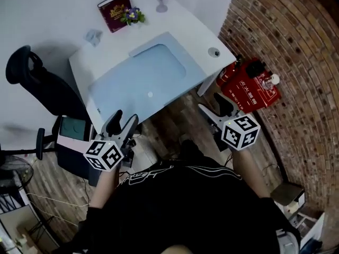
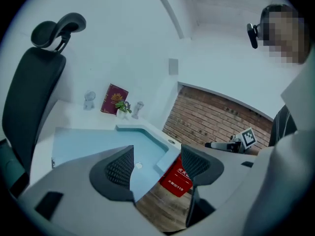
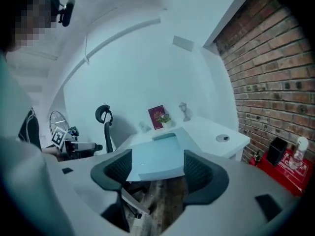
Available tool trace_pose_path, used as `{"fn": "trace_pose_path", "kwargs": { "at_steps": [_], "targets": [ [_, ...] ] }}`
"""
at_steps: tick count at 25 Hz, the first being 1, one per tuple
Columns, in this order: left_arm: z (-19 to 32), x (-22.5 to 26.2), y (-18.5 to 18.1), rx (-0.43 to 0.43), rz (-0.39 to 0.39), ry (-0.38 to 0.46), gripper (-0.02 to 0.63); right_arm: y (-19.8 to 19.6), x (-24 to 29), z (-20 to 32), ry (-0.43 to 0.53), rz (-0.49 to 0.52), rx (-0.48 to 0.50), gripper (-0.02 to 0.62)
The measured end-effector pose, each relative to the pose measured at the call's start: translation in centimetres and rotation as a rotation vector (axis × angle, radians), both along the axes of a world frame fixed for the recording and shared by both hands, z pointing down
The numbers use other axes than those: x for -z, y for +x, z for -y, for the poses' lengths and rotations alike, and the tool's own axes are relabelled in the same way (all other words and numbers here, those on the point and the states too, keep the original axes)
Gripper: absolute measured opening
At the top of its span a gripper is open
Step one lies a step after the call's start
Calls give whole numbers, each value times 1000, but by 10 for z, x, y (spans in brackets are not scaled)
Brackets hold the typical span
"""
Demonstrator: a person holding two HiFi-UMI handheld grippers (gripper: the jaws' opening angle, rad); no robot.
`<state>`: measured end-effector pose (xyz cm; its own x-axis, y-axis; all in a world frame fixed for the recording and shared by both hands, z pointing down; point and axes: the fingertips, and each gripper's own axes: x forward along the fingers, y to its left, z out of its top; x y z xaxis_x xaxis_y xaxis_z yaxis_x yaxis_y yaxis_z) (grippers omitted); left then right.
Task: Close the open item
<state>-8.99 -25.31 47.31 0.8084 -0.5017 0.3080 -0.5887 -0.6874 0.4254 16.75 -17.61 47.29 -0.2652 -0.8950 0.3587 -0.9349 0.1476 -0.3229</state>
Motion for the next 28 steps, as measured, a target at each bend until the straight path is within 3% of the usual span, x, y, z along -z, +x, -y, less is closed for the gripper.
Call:
{"fn": "trace_pose_path", "kwargs": {
  "at_steps": [6,12,22,28],
  "targets": [
    [36,0,19,170,31,-15,302,29,-20,85,-58,-36,143,339],
    [45,-9,19,321,58,-41,302,51,-69,144,-161,-102,202,341],
    [22,-29,-30,517,93,-100,302,55,-124,185,-274,-179,208,377],
    [8,-56,-80,611,106,-152,302,52,-130,185,-294,-233,214,356]
  ]
}}
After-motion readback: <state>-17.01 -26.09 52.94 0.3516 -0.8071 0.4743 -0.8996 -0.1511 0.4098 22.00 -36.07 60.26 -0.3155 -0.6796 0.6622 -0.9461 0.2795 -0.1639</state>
